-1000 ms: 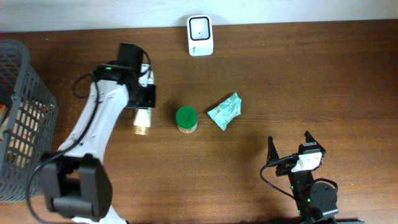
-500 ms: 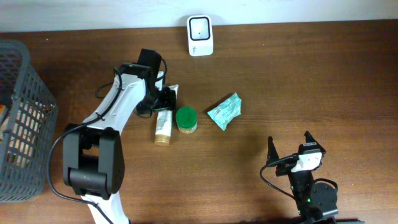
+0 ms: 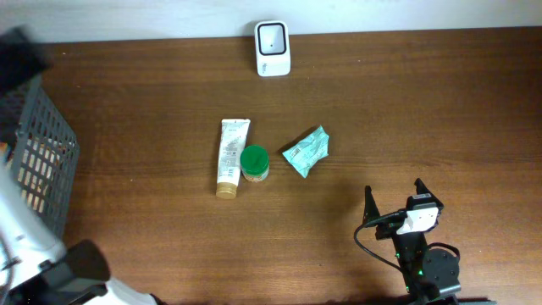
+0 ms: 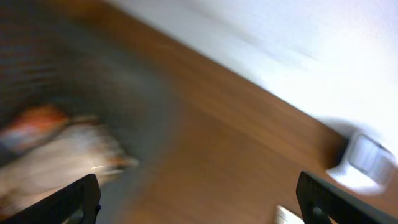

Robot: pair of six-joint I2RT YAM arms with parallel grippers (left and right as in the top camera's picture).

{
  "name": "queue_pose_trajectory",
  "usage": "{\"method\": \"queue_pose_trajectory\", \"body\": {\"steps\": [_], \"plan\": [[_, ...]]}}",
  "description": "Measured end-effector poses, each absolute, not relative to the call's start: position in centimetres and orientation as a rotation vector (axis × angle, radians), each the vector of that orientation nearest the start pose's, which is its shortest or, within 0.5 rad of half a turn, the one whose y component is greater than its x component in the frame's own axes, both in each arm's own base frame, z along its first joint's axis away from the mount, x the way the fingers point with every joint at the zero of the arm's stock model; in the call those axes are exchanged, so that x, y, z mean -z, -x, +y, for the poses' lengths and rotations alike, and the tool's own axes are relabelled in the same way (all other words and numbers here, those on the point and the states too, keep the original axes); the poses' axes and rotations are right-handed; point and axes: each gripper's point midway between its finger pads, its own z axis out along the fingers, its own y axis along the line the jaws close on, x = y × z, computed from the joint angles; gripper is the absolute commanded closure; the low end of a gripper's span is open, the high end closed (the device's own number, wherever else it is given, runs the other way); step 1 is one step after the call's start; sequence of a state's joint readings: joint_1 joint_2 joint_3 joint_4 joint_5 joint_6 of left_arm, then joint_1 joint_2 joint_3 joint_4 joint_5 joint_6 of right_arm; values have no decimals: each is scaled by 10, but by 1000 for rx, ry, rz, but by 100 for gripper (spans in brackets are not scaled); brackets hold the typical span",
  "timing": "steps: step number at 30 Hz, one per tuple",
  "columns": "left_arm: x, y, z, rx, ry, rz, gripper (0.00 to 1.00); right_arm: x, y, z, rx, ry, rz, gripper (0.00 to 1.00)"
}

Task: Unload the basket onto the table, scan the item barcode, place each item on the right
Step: 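Reach the left gripper into the basket and grasp the brown snack bag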

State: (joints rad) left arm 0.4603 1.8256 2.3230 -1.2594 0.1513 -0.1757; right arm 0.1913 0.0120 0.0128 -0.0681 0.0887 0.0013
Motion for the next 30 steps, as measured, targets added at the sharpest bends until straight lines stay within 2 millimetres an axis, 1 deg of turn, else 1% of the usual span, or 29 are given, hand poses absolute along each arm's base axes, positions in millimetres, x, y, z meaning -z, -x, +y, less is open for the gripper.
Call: {"method": "queue_pose_trajectory", "body": {"steps": [1,2,3,4,5,6,7,8,10,11,12,13,15,17,19,22,24,27,30], "plan": [[-368,-387,227,-47,802,2192,0,-160,-244,32,-75,89,1636,2],[-362,-369,257,-91,895,2173,1,-160,-244,32,-75,88,1636,2],[-354,-355,281,-115,975,2154,0,-160,-244,32,-75,88,1636,2],[-339,-337,309,-140,1071,2139,0,-160,-244,32,-75,89,1636,2],[-324,-324,328,-154,1143,2135,1,-160,-244,32,-75,88,1636,2],[-288,-304,357,-169,1247,2152,1,-160,-244,32,-75,88,1636,2],[-269,-301,369,-185,1251,2170,1,-160,-244,32,-75,88,1636,2],[-255,-299,374,-192,1244,2194,1,-160,-244,32,-75,88,1636,2],[-205,-301,375,-184,1181,2317,0,-160,-244,32,-75,88,1636,2],[-188,-304,373,-174,1132,2370,0,-160,-244,32,-75,89,1636,2],[-172,-310,369,-157,1038,2432,1,-160,-244,32,-75,89,1636,1],[-162,-316,365,-147,950,2482,1,-160,-244,32,-75,88,1636,2],[-146,-332,358,-142,780,2552,3,-160,-244,32,-75,89,1636,2],[-136,-342,355,-135,702,2582,7,-160,-244,32,-75,89,1636,2],[-122,-347,352,-127,616,2627,7,-160,-244,32,-75,88,1636,1],[-106,-349,350,-112,568,2665,7,-160,-244,32,-75,88,1636,2],[-87,-349,349,-77,563,2701,7,-160,-244,32,-75,88,1636,2],[-65,-350,342,-33,558,2746,7,-160,-244,32,-75,88,1636,2],[-56,-358,331,-15,488,2777,7,-160,-244,32,-75,88,1636,2]]}}
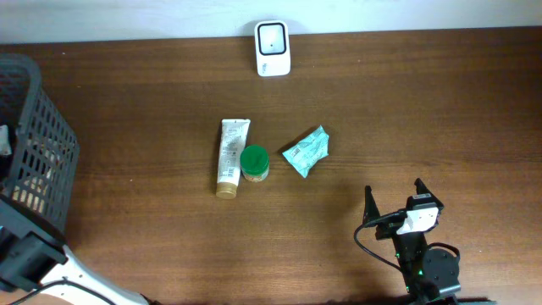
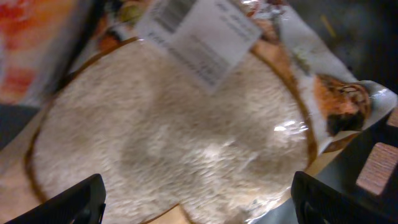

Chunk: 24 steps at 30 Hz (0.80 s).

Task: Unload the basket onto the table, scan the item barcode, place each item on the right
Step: 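Reach the left gripper into the basket and grasp the brown snack bag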

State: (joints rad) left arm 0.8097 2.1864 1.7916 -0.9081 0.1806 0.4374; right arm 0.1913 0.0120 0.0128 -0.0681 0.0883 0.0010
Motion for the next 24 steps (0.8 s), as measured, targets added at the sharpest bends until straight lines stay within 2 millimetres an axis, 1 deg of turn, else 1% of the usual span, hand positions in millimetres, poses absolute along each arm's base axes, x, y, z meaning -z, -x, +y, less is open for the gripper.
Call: {"method": "queue_pose_trajectory", "body": {"steps": [4,8,10,11,12,13,14,15,17,18,24], "plan": [[-49,-363,317,-3,391,2810,6,-160,-244,32,-75,89,1636,2],[-42,-361,319,-15,380,2828,7,-160,-244,32,-75,88,1636,2],[-41,-361,319,-19,380,2831,16,-160,-244,32,-74,89,1636,2],[-38,-361,321,-27,372,2838,28,-160,-244,32,-75,88,1636,2],[-36,-361,322,-34,371,2842,44,-160,-244,32,-75,88,1636,2],[-36,-361,323,-37,362,2844,55,-160,-244,32,-75,88,1636,2],[-34,-361,323,-32,364,2844,68,-160,-244,32,-75,88,1636,2],[-33,-362,322,-23,360,2843,75,-160,-244,32,-75,88,1636,2],[-32,-363,320,-11,353,2840,99,-160,-244,32,-75,88,1636,2],[-32,-364,320,-11,350,2838,100,-160,-244,32,-75,88,1636,2],[-35,-365,322,-17,361,2831,100,-160,-244,32,-75,89,1636,2]]}}
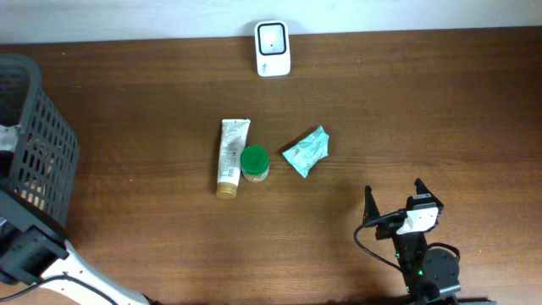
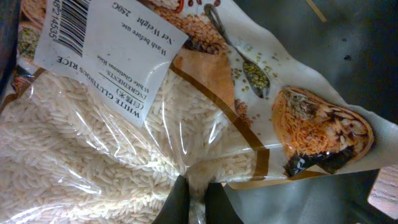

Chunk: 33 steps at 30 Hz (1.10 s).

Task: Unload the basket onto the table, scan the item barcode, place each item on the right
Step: 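Reach the left gripper into the basket and grasp the brown snack bag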

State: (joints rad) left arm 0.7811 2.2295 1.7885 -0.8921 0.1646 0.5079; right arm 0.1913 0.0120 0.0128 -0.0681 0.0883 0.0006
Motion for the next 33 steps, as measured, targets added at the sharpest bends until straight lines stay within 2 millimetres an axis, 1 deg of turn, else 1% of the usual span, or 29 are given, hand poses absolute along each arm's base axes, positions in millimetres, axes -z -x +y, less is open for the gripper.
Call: {"method": "queue_pose_trajectory", "body": {"steps": [4,6,8,10,11,13,14,15,17,21,26,28,29,31,33], "plan": [[-41,-360,332,-76,527,2827,100,-160,-244,32,-75,88,1636,2],[-54,-358,339,-139,611,2799,100,-160,-244,32,-75,88,1636,2],[-87,-359,347,-212,669,2720,100,-160,-244,32,-75,88,1636,2],[-121,-360,350,-265,696,2642,100,-160,-244,32,-75,88,1636,2],[-147,-360,350,-295,707,2581,100,-160,-244,32,-75,88,1636,2],[-172,-360,351,-325,719,2520,100,-160,-244,32,-75,89,1636,2],[-177,-359,351,-334,723,2510,100,-160,-244,32,-75,88,1636,2],[-178,-358,351,-334,729,2508,100,-160,-244,32,-75,88,1636,2],[-176,-356,349,-328,737,2520,100,-160,-244,32,-75,89,1636,2],[-176,-353,352,-345,782,2513,100,-160,-244,32,-75,89,1636,2],[-177,-353,353,-344,806,2497,100,-160,-244,32,-75,88,1636,1],[-184,-357,357,-360,805,2461,100,-160,-244,32,-74,89,1636,2],[-192,-359,359,-372,804,2431,100,-160,-244,32,-75,88,1636,2],[-230,-359,359,-415,790,2331,100,-160,-244,32,-75,88,1636,2],[-279,-355,354,-462,761,2213,100,-160,-244,32,-74,89,1636,2]]}}
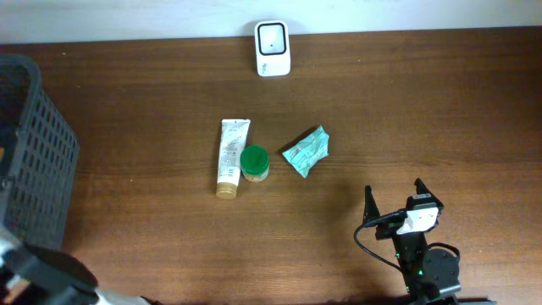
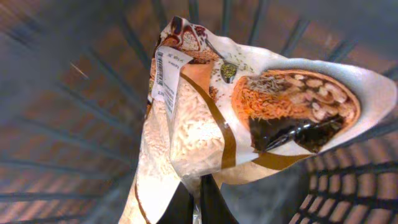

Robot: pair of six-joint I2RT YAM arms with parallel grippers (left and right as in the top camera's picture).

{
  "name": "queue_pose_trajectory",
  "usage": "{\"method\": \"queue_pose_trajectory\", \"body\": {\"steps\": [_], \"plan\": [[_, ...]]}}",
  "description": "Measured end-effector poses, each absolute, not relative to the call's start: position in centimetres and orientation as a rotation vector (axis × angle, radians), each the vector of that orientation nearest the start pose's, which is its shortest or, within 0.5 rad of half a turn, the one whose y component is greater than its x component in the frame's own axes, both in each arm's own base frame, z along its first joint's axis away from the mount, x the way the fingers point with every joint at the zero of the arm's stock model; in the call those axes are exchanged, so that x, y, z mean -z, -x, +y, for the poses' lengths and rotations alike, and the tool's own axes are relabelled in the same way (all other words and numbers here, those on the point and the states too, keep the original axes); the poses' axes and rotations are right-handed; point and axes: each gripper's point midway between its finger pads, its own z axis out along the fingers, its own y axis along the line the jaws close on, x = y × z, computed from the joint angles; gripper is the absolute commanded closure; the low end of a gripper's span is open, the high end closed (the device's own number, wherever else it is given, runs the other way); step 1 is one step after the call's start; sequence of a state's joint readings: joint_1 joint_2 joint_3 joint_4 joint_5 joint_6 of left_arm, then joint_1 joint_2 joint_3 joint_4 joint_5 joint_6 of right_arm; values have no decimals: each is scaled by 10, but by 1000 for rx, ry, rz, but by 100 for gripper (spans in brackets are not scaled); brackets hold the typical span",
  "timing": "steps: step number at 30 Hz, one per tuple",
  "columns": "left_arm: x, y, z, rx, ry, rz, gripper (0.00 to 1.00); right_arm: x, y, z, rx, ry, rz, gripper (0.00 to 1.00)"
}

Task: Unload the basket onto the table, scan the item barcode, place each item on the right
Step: 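Reach the left gripper into the basket and grasp the brown snack bag, then place the brown snack bag left of the tube with the left gripper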

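In the left wrist view, my left gripper (image 2: 198, 200) is shut on the lower edge of a clear bag of white rice (image 2: 205, 118). The bag hangs free inside the dark mesh basket (image 2: 74, 112). A white label with a barcode (image 2: 164, 73) shows on the bag's left side. The white scanner (image 1: 272, 37) stands at the far edge of the table. My right gripper (image 1: 395, 200) rests open near the front right, holding nothing. In the overhead view the left gripper and the bag are hidden.
A white tube (image 1: 230, 158), a green-lidded jar (image 1: 254, 163) and a teal packet (image 1: 306, 151) lie mid-table. The grey basket (image 1: 38, 152) stands at the left edge. The left arm's base (image 1: 47, 275) sits at the front left.
The rice bag lay flat in the basket with my left gripper shut on its edge. Now it hangs lifted from that grip, with the basket walls around it. The right arm has not moved.
My left gripper was open in a blurred view beside the basket. Then it stood open over the rice bag in the basket. Then it was shut on the bag's edge, and now the bag hangs lifted in the basket.
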State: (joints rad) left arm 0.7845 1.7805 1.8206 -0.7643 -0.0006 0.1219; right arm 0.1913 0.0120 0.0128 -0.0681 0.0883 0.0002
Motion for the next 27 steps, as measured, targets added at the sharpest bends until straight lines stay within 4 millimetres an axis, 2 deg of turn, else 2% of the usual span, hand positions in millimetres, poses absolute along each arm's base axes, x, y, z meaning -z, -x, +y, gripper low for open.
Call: {"method": "queue_pose_trajectory", "body": {"steps": [3,5,7,9,10,11,12,14,16,18,20,24,26,27], "plan": [[-352,-347,334,-515,700,2036,100,-160,-244,32,-75,88,1636,2],[-388,-350,309,-520,633,1959,100,-160,-244,32,-75,88,1636,2],[-413,-357,280,-504,562,1909,100,-160,-244,32,-75,89,1636,2],[-449,-367,219,-432,425,1842,100,-160,-244,32,-75,88,1636,2],[-463,-366,182,-369,366,1822,100,-160,-244,32,-75,88,1636,2],[-465,-366,158,-317,337,1833,100,-160,-244,32,-75,88,1636,2],[-459,-361,129,-243,313,1880,100,-160,-244,32,-75,88,1636,2],[-435,-358,85,-123,269,1994,100,-160,-244,32,-75,89,1636,2],[-387,-357,43,-23,207,2206,100,-160,-244,32,-75,89,1636,2],[-341,-368,14,28,141,2385,100,-160,-244,32,-75,88,1636,2],[-300,-386,-1,46,102,2510,100,-160,-244,32,-75,88,1636,2],[-195,-424,-18,49,70,2752,100,-160,-244,32,-75,88,1636,2],[-142,-430,-20,36,67,2874,100,-160,-244,32,-75,88,1636,2],[-124,-429,-23,33,60,2919,93,-160,-244,32,-75,88,1636,2]]}}
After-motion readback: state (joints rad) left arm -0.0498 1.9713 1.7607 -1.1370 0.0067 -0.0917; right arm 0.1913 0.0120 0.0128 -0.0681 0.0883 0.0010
